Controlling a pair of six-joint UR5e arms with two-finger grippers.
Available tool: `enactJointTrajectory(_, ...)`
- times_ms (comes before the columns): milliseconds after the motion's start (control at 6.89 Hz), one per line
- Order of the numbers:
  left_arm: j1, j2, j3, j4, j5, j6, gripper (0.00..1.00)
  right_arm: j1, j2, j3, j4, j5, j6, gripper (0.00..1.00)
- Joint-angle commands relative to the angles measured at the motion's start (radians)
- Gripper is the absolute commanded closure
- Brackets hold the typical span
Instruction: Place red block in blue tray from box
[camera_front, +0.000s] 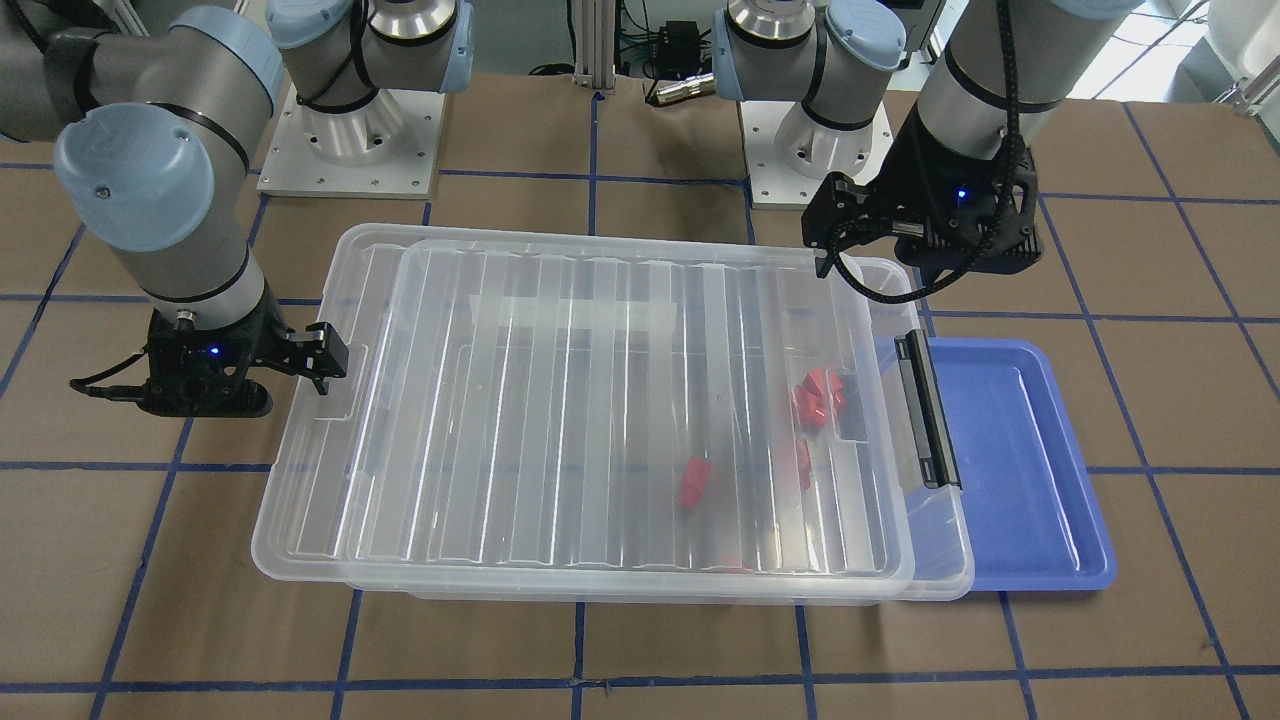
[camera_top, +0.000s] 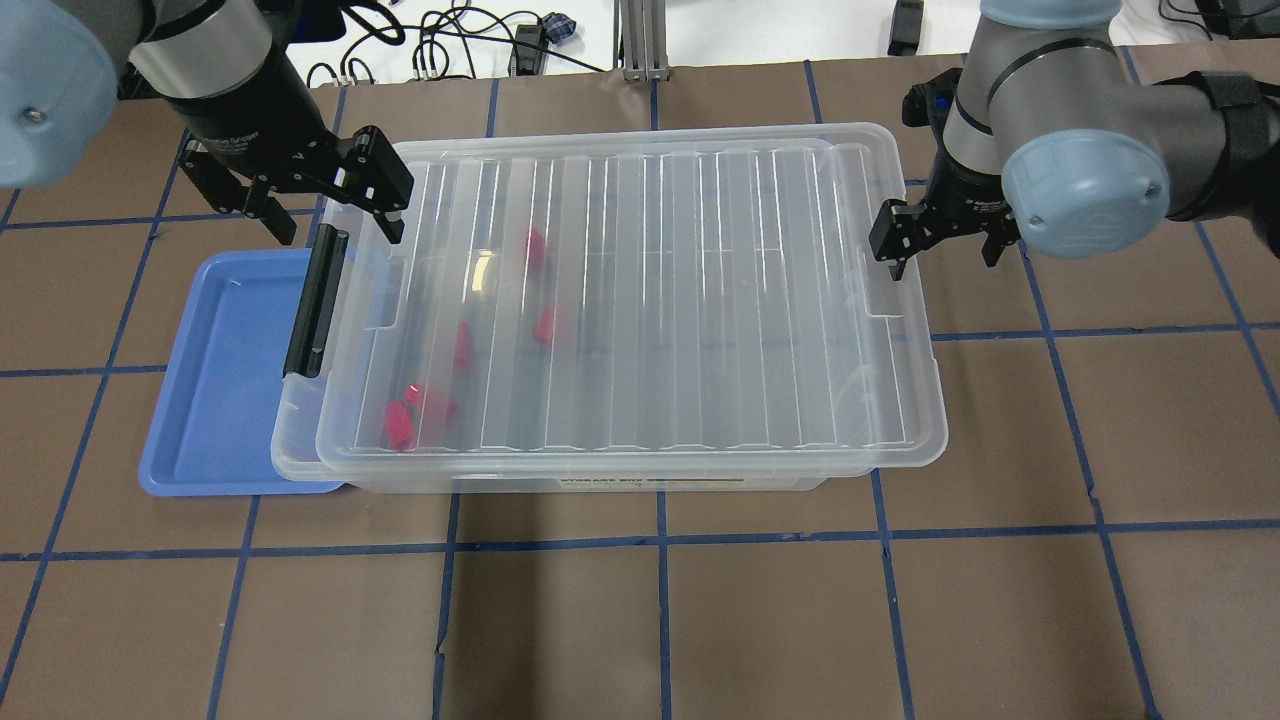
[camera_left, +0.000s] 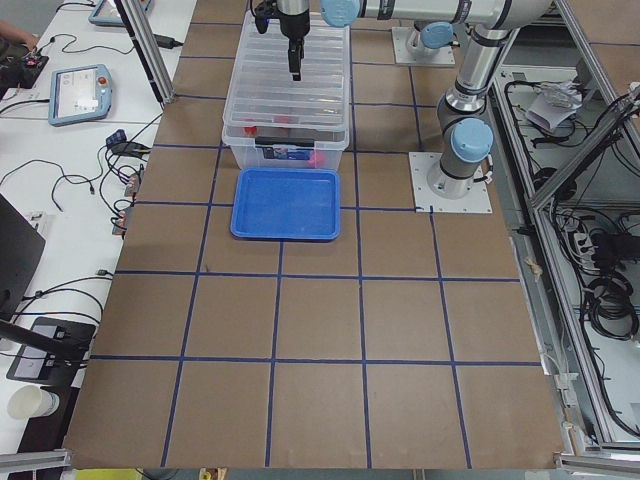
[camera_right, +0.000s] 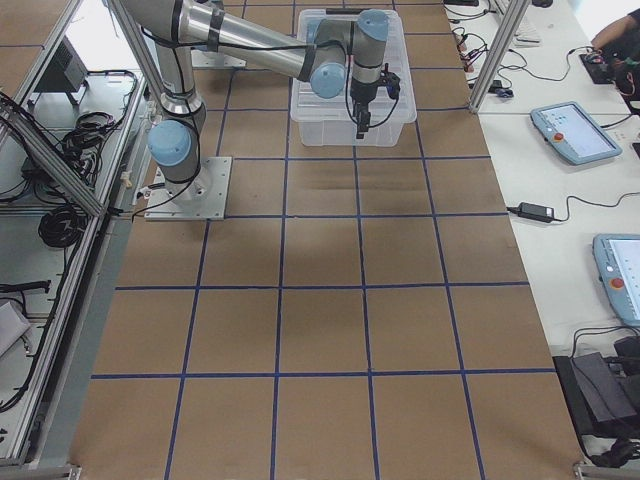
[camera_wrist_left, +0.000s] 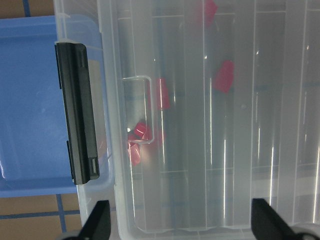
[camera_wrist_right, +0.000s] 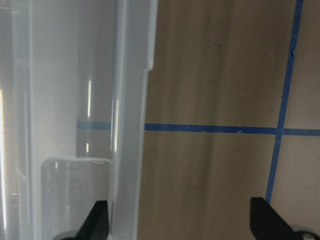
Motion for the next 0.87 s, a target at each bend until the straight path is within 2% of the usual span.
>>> enactJointTrajectory(0, 0.008, -0.004, 0.005, -0.019, -0.012, -0.005, 0.00, -0.019, 0.000, 0.000, 0.003, -0.048, -0.001, 0.00)
enactJointTrajectory(726, 0.009, -0.027, -0.022, 0.008, -0.014, -0.012, 0.00, -0.140, -0.001, -0.008, 0.020, -0.063, -0.031, 0.00)
